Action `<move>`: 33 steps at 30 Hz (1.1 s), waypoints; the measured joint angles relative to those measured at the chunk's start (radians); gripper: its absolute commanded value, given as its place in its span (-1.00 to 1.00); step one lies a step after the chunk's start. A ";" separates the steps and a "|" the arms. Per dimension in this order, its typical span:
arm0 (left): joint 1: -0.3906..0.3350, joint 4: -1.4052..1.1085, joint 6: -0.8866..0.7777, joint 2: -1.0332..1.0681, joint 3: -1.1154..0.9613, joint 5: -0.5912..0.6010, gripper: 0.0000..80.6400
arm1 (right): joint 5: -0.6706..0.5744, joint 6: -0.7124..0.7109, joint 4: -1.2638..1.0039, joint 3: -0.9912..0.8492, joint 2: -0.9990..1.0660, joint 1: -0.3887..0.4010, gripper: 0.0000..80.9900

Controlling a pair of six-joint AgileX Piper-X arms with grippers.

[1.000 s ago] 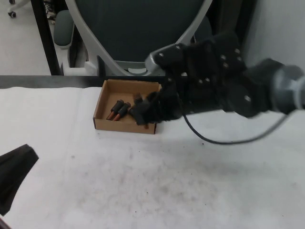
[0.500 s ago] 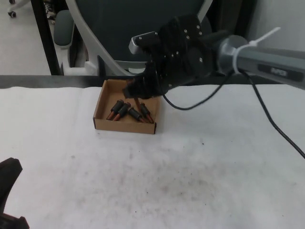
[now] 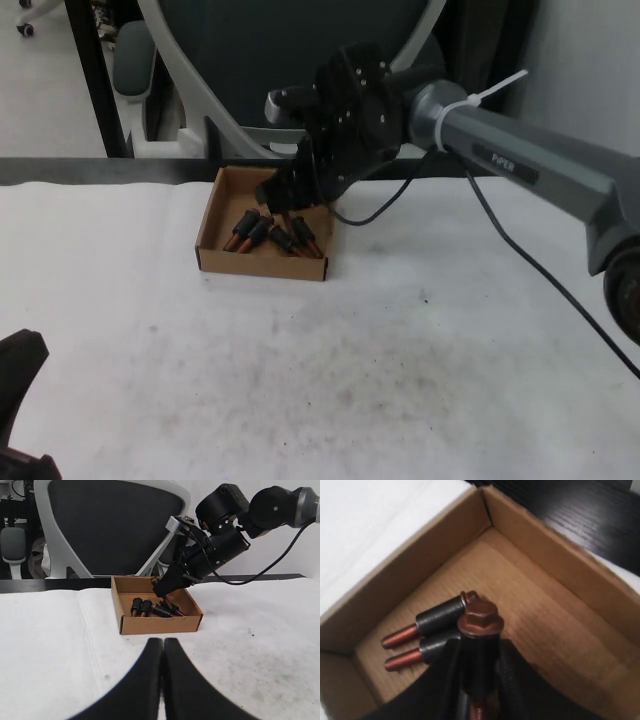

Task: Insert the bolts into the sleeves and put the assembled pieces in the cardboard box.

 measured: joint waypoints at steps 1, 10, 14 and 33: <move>0.000 0.000 -0.002 0.000 0.000 0.008 -0.98 | 0.012 0.002 0.007 -0.002 0.006 0.000 -0.81; 0.000 0.000 -0.002 0.000 0.000 0.014 -0.98 | 0.030 0.004 0.025 -0.007 0.012 -0.003 0.01; 0.000 0.000 -0.002 0.000 0.000 0.014 -0.98 | 0.030 0.003 0.035 -0.007 0.012 -0.004 -0.08; 0.000 0.000 0.002 0.000 0.000 0.014 -0.98 | -0.046 -0.099 0.200 0.110 -0.249 -0.047 -0.99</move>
